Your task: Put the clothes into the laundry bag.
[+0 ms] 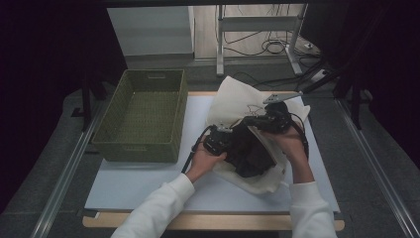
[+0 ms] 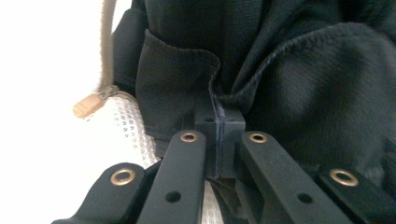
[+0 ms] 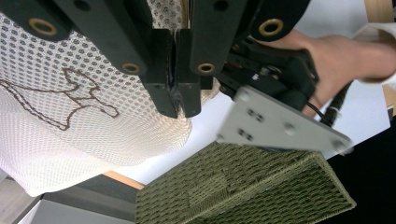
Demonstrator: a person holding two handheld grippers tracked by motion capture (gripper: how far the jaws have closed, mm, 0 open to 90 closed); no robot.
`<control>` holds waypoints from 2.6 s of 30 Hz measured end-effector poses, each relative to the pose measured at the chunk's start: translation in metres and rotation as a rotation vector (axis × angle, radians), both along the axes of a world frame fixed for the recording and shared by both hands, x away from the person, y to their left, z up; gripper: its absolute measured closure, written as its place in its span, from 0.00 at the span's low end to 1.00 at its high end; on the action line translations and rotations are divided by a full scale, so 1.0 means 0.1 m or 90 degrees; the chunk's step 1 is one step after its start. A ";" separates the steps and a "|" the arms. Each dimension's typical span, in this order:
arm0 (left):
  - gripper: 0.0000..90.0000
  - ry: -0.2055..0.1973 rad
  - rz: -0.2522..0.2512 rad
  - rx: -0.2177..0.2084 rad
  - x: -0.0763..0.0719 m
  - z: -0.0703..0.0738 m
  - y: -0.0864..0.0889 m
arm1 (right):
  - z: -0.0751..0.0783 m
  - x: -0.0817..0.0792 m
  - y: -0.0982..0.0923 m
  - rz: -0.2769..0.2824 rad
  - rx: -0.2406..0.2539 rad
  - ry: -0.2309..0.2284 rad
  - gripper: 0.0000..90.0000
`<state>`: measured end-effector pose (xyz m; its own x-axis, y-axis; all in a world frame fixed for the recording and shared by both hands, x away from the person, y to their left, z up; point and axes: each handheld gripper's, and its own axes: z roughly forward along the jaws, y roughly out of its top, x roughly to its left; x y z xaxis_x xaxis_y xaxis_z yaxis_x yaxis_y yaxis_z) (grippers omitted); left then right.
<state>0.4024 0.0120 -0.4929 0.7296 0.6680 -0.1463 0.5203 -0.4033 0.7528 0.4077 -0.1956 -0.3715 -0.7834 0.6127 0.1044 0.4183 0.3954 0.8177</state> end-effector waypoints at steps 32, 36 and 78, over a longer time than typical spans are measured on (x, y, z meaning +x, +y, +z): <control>1.00 -0.023 -0.055 0.065 -0.08 -0.17 -0.22 | 0.02 -0.01 -0.02 -0.001 0.002 -0.003 0.98; 1.00 -0.044 -0.039 0.102 -0.02 -0.16 -0.29 | 0.02 -0.02 -0.01 -0.002 0.002 -0.004 0.98; 1.00 -0.011 -0.134 0.097 -0.23 -0.26 -0.55 | 0.02 -0.01 -0.04 -0.002 0.011 -0.001 0.98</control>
<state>0.3791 -0.0433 -0.5190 0.8568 0.5139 -0.0413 0.3996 -0.6112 0.6832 0.4063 -0.1998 -0.3690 -0.7820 0.6128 0.1137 0.4182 0.3807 0.8247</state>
